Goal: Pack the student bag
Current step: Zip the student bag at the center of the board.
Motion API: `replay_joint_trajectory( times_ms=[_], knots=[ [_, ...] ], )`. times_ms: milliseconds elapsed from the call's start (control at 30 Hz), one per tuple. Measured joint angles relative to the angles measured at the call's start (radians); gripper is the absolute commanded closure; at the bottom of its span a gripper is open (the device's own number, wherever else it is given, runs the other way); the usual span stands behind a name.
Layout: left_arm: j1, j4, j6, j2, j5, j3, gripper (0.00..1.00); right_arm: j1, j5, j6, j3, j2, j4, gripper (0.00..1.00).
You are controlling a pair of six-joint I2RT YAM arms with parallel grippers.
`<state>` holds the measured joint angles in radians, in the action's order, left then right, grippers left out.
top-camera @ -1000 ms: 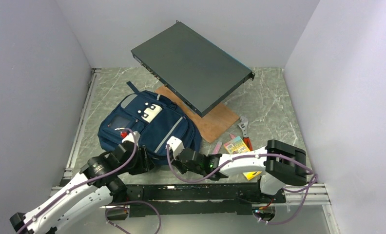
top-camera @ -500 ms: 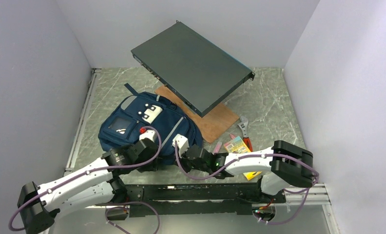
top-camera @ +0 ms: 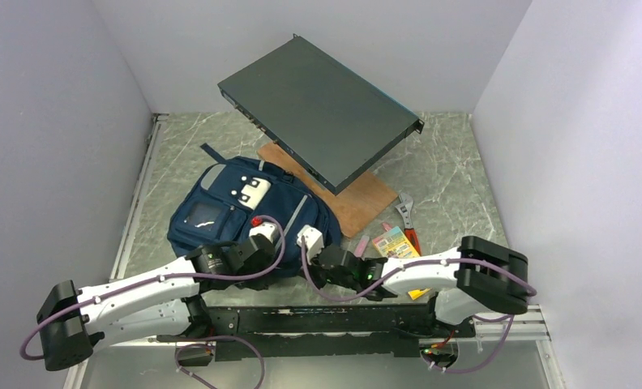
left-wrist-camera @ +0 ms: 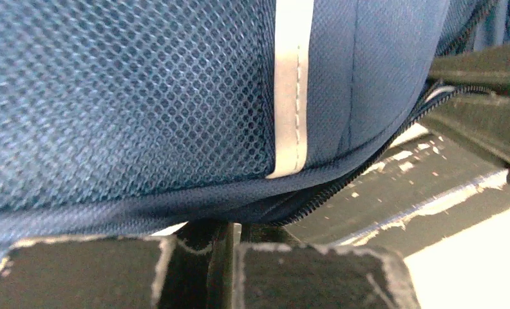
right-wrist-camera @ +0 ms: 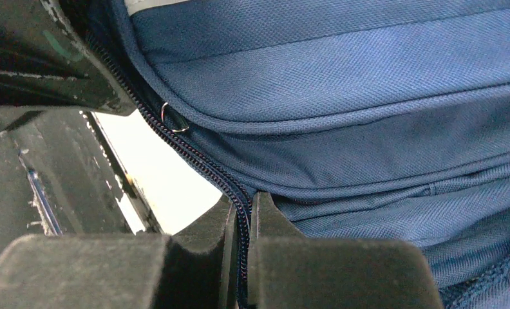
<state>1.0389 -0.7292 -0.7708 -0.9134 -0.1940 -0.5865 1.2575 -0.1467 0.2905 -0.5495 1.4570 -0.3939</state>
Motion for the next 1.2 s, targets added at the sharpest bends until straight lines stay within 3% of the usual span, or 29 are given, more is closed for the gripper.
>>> replay_joint_trajectory(
  times_ms=[67, 233, 333, 400, 500, 567, 633, 767, 867, 1000, 1200],
  knots=[
    [0.008, 0.053, -0.008, 0.000, 0.052, 0.021, 1.00, 0.000, -0.015, -0.001, 0.028, -0.041, 0.016, 1.00],
    [0.017, 0.151, -0.036, -0.004, 0.137, 0.078, 1.00, 0.005, -0.036, 0.023, -0.030, -0.077, 0.220, 0.42],
    [0.018, 0.164, -0.040, -0.040, 0.167, 0.079, 1.00, 0.029, -0.063, 0.093, -0.062, -0.114, 0.321, 0.26],
    [0.020, 0.201, -0.047, -0.056, 0.204, 0.080, 0.84, 0.043, -0.072, 0.142, -0.061, -0.181, 0.369, 0.21],
    [0.031, 0.282, -0.057, -0.076, 0.254, 0.079, 0.40, 0.055, -0.077, 0.211, -0.059, -0.301, 0.412, 0.19],
    [0.034, 0.316, -0.061, -0.074, 0.268, 0.075, 0.22, 0.060, -0.082, 0.251, -0.055, -0.366, 0.424, 0.18],
    [0.036, 0.328, -0.069, -0.045, 0.270, 0.074, 0.13, 0.065, -0.089, 0.286, -0.047, -0.396, 0.431, 0.18],
    [0.024, 0.230, -0.084, 0.119, 0.222, 0.068, 0.03, 0.120, -0.144, 0.359, -0.042, -0.383, 0.440, 0.22],
    [0.000, 0.079, -0.113, 0.267, 0.132, 0.010, 0.00, 0.209, -0.214, 0.407, -0.052, -0.328, 0.439, 0.35],
    [-0.022, -0.145, -0.209, 0.422, -0.037, -0.103, 0.09, 0.273, -0.280, 0.474, -0.123, -0.182, 0.454, 0.49],
    [-0.025, -0.358, -0.379, 0.552, -0.188, -0.124, 0.17, 0.294, -0.404, 0.644, -0.287, 0.035, 0.501, 0.47]
  ],
)
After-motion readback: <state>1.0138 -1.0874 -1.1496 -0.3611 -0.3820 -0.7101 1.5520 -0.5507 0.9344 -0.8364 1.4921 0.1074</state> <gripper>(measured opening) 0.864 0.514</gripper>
